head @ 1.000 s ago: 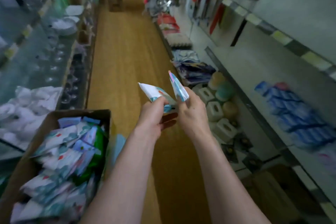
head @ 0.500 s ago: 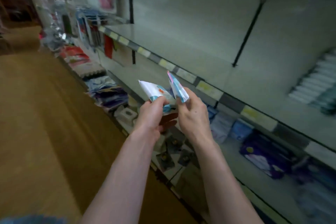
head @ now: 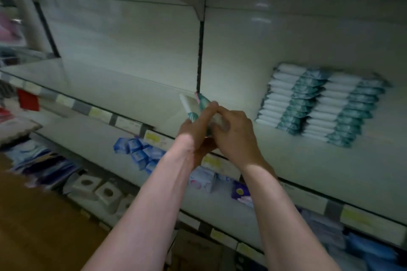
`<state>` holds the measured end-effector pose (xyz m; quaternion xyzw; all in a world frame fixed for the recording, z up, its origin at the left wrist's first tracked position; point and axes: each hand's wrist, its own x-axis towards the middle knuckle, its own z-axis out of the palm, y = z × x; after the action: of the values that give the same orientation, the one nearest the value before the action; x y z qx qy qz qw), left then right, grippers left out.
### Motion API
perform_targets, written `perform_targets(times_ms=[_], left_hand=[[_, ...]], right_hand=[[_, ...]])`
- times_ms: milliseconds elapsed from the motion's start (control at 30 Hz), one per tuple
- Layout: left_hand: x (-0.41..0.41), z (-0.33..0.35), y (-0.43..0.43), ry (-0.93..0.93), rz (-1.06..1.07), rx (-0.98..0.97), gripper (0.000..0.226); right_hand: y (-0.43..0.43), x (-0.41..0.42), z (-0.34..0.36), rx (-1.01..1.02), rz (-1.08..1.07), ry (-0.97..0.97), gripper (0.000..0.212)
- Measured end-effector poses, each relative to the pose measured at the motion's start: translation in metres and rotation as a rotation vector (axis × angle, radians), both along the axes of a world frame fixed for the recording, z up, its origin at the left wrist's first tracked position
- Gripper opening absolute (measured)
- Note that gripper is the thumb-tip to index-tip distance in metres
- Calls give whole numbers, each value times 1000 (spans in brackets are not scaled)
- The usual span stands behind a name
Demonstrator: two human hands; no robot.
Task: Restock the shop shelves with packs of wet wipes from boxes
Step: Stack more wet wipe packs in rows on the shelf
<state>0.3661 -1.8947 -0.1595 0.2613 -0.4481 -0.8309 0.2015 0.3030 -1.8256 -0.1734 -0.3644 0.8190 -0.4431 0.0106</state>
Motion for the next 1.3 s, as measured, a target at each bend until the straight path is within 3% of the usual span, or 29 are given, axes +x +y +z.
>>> perform_targets(times_ms=[100,233,367,433,567,700,767,967,1167,1300], left_hand=[[-35,-8,-16,7,-6,36,25],[-77,-24,-48,-19,-61,112,13],[-110,-38,-76,-164,-99,30,22],[-123,-44,-91,-190,-82,-7,27],[-149,-55,-120,-203,-38,-154,29],[-171,-62,-133,-184,-96,-372,25],[-178,-64,-133,-168,-89,-450,18],[-197,-79,-134,-165,64,-663,26],[-202,-78,-151,-133,159,-530,20],[-203,-79,-158,-136,210,-599,13]], right_hand=[[15,-29,5,-100,60,-221,24],[16,-71,-17,-291,-230,-424,15],[-6,-104,-34,-319,-363,-709,17],[-14,-116,-38,-280,-375,-733,26],[-38,-136,-45,-173,-393,-650,35],[-69,-156,-54,-166,-481,-453,22],[-77,-165,-56,-106,-518,-376,26],[-83,-174,-61,-63,-642,-161,22],[-86,-177,-67,-87,-728,-43,20],[-76,-179,-72,1,-723,13,24]])
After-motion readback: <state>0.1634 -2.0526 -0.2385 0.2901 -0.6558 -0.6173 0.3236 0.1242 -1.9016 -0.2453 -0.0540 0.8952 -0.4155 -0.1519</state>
